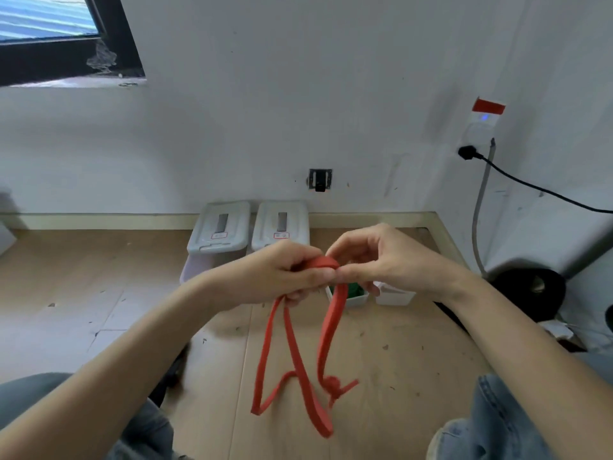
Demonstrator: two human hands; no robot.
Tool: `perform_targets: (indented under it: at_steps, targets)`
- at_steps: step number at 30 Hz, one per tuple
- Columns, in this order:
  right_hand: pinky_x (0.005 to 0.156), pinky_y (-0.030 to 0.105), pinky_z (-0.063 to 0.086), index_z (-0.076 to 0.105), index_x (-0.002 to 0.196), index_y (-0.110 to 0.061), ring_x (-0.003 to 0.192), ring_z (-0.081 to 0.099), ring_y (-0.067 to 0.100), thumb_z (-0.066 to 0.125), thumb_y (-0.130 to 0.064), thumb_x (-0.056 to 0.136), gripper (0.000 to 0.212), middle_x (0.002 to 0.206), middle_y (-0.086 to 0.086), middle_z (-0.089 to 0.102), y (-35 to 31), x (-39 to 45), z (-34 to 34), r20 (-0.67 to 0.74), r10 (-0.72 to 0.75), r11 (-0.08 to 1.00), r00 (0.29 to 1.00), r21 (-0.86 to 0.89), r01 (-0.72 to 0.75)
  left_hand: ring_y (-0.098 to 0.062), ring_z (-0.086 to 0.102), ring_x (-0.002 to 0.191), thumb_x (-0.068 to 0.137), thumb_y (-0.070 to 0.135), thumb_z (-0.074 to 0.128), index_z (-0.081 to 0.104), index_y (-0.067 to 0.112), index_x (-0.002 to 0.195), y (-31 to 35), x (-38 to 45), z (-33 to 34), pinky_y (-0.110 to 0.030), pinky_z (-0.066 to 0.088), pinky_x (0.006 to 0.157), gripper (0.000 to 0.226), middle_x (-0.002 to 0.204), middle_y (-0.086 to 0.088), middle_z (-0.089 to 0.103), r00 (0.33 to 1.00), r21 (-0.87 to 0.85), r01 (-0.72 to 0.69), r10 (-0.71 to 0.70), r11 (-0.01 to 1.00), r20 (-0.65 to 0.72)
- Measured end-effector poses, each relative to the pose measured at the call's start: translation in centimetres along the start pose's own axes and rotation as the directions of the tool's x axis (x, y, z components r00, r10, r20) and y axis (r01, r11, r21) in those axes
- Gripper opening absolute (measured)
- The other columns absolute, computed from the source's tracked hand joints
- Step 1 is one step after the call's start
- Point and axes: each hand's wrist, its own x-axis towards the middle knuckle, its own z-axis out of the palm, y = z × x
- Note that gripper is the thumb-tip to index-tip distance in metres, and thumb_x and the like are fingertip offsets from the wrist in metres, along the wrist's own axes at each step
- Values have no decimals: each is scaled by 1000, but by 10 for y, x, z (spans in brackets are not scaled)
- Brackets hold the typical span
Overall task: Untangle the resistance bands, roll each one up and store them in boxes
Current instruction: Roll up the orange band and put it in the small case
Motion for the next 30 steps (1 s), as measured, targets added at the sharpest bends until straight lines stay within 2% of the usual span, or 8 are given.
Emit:
perform_targets:
  at_steps: [2,4,8,12,14,18,23,30]
  targets:
    - [52,19,46,69,91,-13,65,63,20,70,-19,78,15,78,6,71,-1,1,-3,-91,-48,997,995,48,53,-5,53,57,92,35,50,60,13,86,-11,1,1,-19,48,58,25,62,10,56,997,-6,-3,2,1000,-74]
    - [52,16,47,70,86,-15,62,63,12,69,-20,73,14,73,3,70,-1,0,-11,-231,-104,980,967,144,140,-4,62,70,94,30,47,59,19,86,-28,-1,4,-21,52,69,18,74,10,64,995,43,34,-30,998,-94]
    - [52,17,49,71,85,-16,62,62,12,68,-19,73,13,75,4,71,4,-2,-29,-377,-53,943,925,285,170,7,60,79,98,24,41,58,20,87,-52,-4,13,-23,49,81,21,85,12,66,976,353,203,-159,913,-151]
    - [53,20,47,65,97,-20,65,62,11,72,-18,79,20,92,-3,71,14,-7,-29,-97,239,949,966,-188,-254,-4,60,62,97,21,41,50,20,74,-17,-10,-6,-15,49,60,26,61,13,60,937,89,5,26,996,-348]
    - [53,20,45,59,109,-30,61,59,3,78,-33,71,42,105,-16,65,13,-6,-18,25,298,940,954,-182,-289,-2,57,56,94,30,44,48,20,75,0,-10,-6,-15,47,54,22,59,17,56,949,151,-45,90,987,-303]
    - [49,19,42,67,94,-18,57,57,10,73,-20,80,15,79,1,70,5,3,5,61,80,997,995,-17,-80,4,51,51,95,30,47,47,27,75,3,1,9,-8,37,50,21,57,15,54,962,406,-13,123,914,-245]
    - [46,11,38,69,89,-10,49,51,3,62,-21,82,15,67,3,67,3,3,-3,-201,-67,980,977,173,103,-23,63,81,99,26,38,46,4,109,-28,5,12,-36,52,75,26,91,-12,63,972,405,64,35,912,-233]
    - [45,13,38,71,85,-17,48,50,5,63,-24,78,13,69,2,68,9,2,-9,-378,-77,918,923,335,214,-11,35,47,100,20,32,29,20,81,-70,1,23,-21,32,49,19,59,5,40,957,527,179,-22,831,-289]
